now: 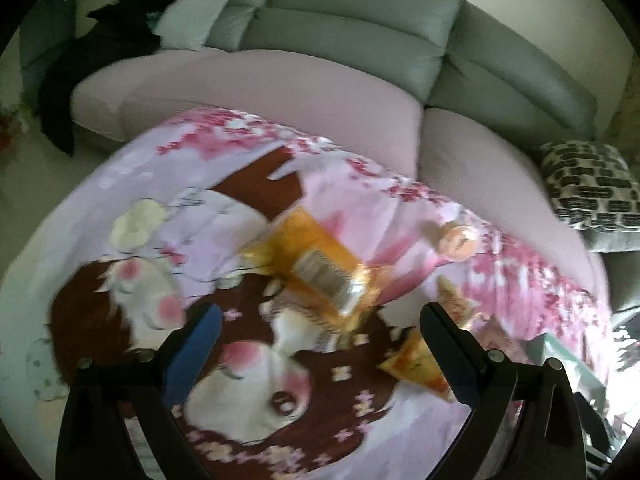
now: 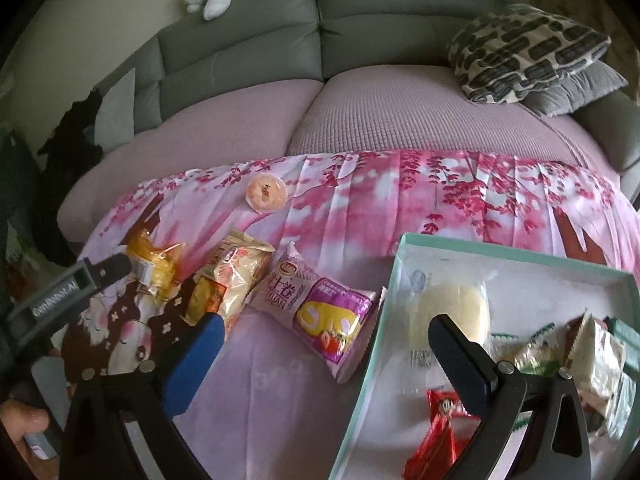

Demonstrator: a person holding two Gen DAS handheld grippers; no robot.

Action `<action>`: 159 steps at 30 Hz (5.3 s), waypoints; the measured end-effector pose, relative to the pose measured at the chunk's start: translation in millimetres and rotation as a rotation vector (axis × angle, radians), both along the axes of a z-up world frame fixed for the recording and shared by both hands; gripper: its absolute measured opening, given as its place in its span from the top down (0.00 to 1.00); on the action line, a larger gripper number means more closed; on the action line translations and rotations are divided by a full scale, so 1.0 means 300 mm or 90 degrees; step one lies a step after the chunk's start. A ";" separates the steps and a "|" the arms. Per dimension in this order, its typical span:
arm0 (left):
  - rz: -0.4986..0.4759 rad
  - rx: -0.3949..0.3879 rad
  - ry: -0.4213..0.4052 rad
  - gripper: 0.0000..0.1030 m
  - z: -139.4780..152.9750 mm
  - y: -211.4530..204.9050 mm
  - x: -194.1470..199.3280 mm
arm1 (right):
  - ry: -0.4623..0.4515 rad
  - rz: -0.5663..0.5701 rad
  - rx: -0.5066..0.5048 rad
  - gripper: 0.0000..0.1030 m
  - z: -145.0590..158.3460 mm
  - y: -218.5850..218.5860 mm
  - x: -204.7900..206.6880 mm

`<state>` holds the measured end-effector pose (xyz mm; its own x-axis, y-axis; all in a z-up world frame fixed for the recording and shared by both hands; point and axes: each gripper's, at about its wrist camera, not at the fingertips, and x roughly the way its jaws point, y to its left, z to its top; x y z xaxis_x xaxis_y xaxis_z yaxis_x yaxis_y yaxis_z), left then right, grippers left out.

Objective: Organize snacks
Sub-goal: 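Withdraw both open tools from the tray back over the snack pile, then grasp the pink-purple Swiss roll pack with the right tool while the left tool grasps the cream snack bag, then carry the Swiss roll pack and cream snack bag over the tray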

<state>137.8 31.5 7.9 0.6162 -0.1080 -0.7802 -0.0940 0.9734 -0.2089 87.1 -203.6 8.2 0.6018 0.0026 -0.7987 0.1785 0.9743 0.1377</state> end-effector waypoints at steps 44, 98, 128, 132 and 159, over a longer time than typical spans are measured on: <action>-0.014 -0.008 0.101 0.04 -0.104 0.011 0.069 | 0.110 0.102 -0.023 0.06 -0.126 0.079 0.191; -0.196 0.000 0.102 0.60 -0.164 -0.310 0.089 | 0.142 0.048 0.068 0.53 -0.138 0.058 0.056; -0.195 0.010 -0.043 0.62 0.160 -0.311 -0.103 | 0.010 -0.027 0.088 0.56 0.119 -0.077 -0.099; -0.247 0.009 -0.059 0.62 0.194 -0.398 -0.157 | -0.001 -0.070 0.070 0.56 0.147 -0.144 -0.159; -0.503 0.114 -0.003 0.62 0.027 -0.929 -0.352 | 0.103 -0.374 0.025 0.56 -0.004 -0.707 -0.425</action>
